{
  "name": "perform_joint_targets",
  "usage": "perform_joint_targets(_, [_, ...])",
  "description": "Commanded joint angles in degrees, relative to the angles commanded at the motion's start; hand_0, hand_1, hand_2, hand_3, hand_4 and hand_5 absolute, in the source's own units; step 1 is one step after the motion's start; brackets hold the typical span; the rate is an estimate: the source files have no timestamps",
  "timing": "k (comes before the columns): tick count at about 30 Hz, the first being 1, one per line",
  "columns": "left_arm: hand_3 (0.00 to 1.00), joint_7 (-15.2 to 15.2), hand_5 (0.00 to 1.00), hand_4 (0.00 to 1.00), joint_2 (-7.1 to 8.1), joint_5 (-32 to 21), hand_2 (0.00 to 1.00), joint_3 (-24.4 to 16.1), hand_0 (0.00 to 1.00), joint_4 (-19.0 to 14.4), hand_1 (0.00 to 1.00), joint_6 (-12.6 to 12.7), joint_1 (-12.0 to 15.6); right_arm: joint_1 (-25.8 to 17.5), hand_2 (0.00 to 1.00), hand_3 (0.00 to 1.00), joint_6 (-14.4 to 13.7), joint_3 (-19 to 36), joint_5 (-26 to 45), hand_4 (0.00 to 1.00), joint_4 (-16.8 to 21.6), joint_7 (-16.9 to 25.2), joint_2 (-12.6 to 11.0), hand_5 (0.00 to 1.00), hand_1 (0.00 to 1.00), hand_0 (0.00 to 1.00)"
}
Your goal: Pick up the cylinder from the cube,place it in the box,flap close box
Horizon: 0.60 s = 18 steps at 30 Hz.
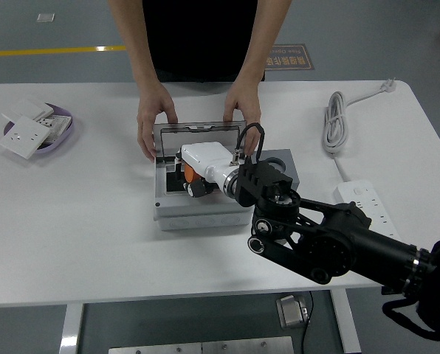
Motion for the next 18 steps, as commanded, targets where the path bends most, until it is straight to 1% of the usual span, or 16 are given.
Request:
perform_joint_targets(5, [0.611,0.0,0.267,0.743,-0.03,0.1,0.587,-0.1,0.568,0.0,0.616,0.0,0.0,-0.1,0.616,0.658,0.4,0.5,-1.8,0.527,0.2,-0.6,0.0,0.2,0.629,0.642])
perform_joint_targets(6, [0.61,0.0,0.265,0.742,-0.05,0.2,0.587,-0.1,0.567,0.0,0.616,0.0,0.0,-0.1,0.709,0.704,0.4,0.6,-2.1,0.645,0.2,-0.6,0.0,0.34,0.699,0.82])
perform_joint_targets(11, [0.61,0.0,0.265,0.742,-0.11,0.2,0.587,-0.1,0.567,0.0,0.616,0.0,0.0,-0.4,0.709,0.704,0.2,1.1,-3.4,0.645,0.4,-0.7,-0.2,0.34,0.699,0.82])
perform_joint_targets(12, [0.61,0.0,0.259,0.738,-0.11,0.2,0.586,-0.1,0.567,0.0,0.616,0.0,0.1,-0.4,0.733,0.743,0.1,1.2,-3.5,0.742,0.5,-0.7,-0.2,0.36,0.721,0.861])
perform_joint_targets(17, [0.61,0.0,0.259,0.738,-0.16,0.3,0.586,-0.2,0.567,0.0,0.616,0.0,0.1,-0.9,0.733,0.743,-0.2,1.8,-2.8,0.742,1.5,-0.4,-0.7,0.36,0.721,0.861])
perform_joint_targets(18, [0.61,0.0,0.257,0.736,-0.18,0.4,0.585,-0.3,0.567,0.0,0.616,0.0,0.1,-1.0,0.735,0.758,-0.3,1.9,-2.2,0.769,1.9,-0.2,-0.9,0.359,0.723,0.872])
